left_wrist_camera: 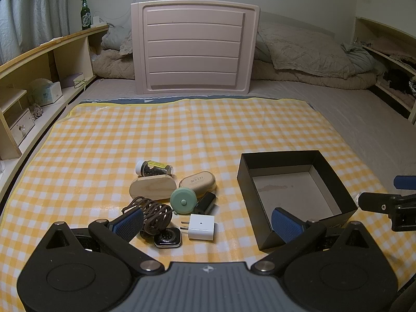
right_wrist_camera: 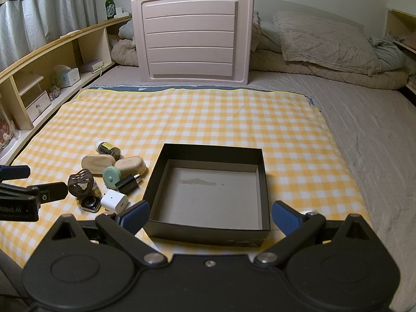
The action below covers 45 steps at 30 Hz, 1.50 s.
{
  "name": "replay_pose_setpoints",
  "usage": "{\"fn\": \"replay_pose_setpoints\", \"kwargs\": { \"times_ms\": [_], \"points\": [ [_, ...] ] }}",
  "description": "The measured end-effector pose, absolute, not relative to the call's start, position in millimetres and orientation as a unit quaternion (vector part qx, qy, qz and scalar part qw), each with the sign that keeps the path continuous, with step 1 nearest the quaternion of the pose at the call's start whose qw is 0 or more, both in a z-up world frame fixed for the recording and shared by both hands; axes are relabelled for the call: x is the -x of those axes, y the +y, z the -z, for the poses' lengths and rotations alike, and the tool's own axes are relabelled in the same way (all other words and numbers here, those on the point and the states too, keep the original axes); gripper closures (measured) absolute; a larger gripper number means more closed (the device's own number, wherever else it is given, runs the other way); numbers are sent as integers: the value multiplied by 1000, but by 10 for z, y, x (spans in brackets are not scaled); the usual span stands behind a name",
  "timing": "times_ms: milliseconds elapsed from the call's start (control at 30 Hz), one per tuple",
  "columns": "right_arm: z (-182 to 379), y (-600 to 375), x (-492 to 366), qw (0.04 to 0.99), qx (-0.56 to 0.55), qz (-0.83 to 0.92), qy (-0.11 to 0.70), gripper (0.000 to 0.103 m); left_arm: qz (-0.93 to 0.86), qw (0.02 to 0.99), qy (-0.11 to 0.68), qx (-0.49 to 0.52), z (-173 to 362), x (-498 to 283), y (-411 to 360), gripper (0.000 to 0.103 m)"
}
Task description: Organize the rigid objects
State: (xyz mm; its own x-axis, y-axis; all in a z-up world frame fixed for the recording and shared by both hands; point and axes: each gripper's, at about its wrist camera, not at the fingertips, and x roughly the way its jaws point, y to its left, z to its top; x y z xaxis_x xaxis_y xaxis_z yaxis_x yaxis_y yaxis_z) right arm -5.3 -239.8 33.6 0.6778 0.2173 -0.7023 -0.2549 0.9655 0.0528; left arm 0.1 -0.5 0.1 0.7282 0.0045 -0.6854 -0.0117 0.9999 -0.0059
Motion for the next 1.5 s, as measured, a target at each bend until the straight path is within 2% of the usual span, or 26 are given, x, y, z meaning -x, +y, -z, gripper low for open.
{"fn": "replay_pose_setpoints", "kwargs": {
  "times_ms": [1500],
  "points": [
    [-337,-2397,61,916,24,-129,380,1,-5,930,369,4,46,7,-22,0]
  ]
}}
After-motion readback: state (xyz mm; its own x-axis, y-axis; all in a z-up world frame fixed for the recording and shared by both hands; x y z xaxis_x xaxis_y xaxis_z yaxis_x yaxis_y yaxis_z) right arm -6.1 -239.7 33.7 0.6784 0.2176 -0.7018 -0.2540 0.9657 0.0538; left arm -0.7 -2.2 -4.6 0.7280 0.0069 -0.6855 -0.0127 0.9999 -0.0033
